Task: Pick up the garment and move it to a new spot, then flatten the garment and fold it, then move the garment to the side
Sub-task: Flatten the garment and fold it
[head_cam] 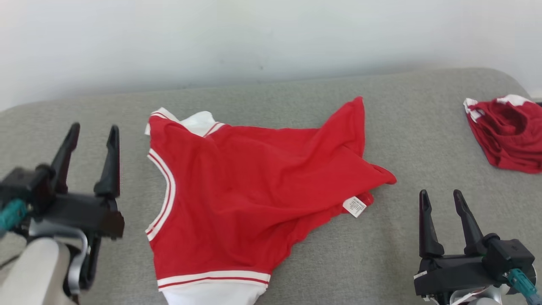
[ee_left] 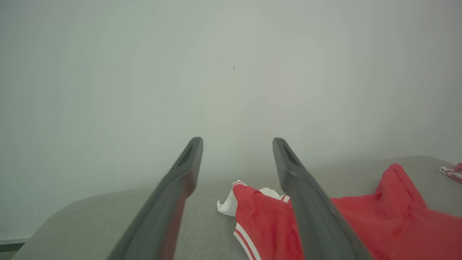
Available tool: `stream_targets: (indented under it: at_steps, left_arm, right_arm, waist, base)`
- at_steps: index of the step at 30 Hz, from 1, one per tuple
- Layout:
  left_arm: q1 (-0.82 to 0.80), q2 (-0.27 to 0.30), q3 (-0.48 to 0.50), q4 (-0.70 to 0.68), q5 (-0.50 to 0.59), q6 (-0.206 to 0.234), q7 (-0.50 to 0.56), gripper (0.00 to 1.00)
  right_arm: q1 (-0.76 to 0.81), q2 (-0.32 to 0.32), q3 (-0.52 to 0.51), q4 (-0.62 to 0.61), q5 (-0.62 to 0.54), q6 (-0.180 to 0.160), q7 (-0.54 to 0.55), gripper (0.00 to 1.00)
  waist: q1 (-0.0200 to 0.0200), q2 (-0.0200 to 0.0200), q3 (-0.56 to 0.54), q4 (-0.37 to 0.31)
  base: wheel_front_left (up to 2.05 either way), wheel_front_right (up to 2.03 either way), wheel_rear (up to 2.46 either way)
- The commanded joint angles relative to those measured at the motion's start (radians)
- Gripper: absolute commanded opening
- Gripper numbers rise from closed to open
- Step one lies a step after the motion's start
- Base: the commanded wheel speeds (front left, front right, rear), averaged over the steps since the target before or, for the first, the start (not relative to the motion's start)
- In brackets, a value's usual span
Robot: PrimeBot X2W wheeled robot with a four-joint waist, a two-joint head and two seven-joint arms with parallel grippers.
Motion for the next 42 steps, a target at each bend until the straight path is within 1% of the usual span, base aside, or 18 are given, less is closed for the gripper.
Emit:
stream_targets:
  at_steps: [1, 6, 11, 13, 18, 25, 32, 42]
  left_arm:
    - [0.048, -0.012, 0.02, -0.034, 0.015, 0.011, -0.002, 1.0]
    - [0.196, -0.046, 0.079, -0.142, 0.063, 0.043, -0.002, 1.0]
    - [0.313, -0.082, 0.14, -0.215, 0.091, 0.068, -0.002, 1.0]
    - [0.356, -0.095, 0.161, -0.24, 0.099, 0.071, -0.002, 1.0]
    - [0.428, -0.119, 0.191, -0.283, 0.11, 0.06, -0.002, 1.0]
    - [0.493, -0.154, 0.175, -0.284, 0.149, 0.041, -0.002, 1.0]
    - [0.508, -0.188, 0.189, -0.264, 0.172, 0.024, -0.002, 1.0]
    - [0.511, -0.212, 0.21, -0.263, 0.203, 0.009, -0.002, 1.0]
  right_arm:
    - [0.012, -0.001, 0.002, -0.002, -0.004, -0.003, -0.005, 1.0]
    - [0.025, -0.005, 0.014, -0.005, -0.01, -0.003, -0.005, 1.0]
    - [0.036, -0.015, 0.025, -0.011, -0.009, -0.003, 0.004, 1.0]
    - [0.045, -0.019, 0.025, -0.014, -0.008, -0.003, 0.01, 1.0]
    - [0.061, -0.03, 0.036, -0.024, -0.011, -0.003, 0.026, 1.0]
    - [0.083, -0.031, 0.052, -0.037, -0.013, -0.003, 0.047, 1.0]
    - [0.093, -0.029, 0.056, -0.034, -0.008, -0.003, 0.052, 1.0]
    - [0.097, -0.029, 0.061, -0.04, -0.018, -0.003, 0.058, 1.0]
  waist:
    - [0.0001, 0.0001, -0.039, 0.043]
    - [0.0001, 0.0001, -0.06, 0.066]
    - [0.0001, 0.0001, -0.079, 0.08]
    - [0.0001, 0.0001, -0.086, 0.085]
    - [0.0001, 0.0001, -0.097, 0.096]
    - [0.0001, 0.0001, -0.102, 0.109]
    - [0.0001, 0.0001, -0.103, 0.115]
    - [0.0001, 0.0001, -0.105, 0.118]
  base:
    - [0.0, 0.0, 0.0]
    - [0.0, 0.0, 0.0]
    - [0.0, 0.0, 0.0]
    - [0.0, 0.0, 0.0]
    - [0.0, 0.0, 0.0]
    - [0.0, 0.0, 0.0]
    - [0.0, 0.0, 0.0]
    - [0.0, 0.0, 0.0]
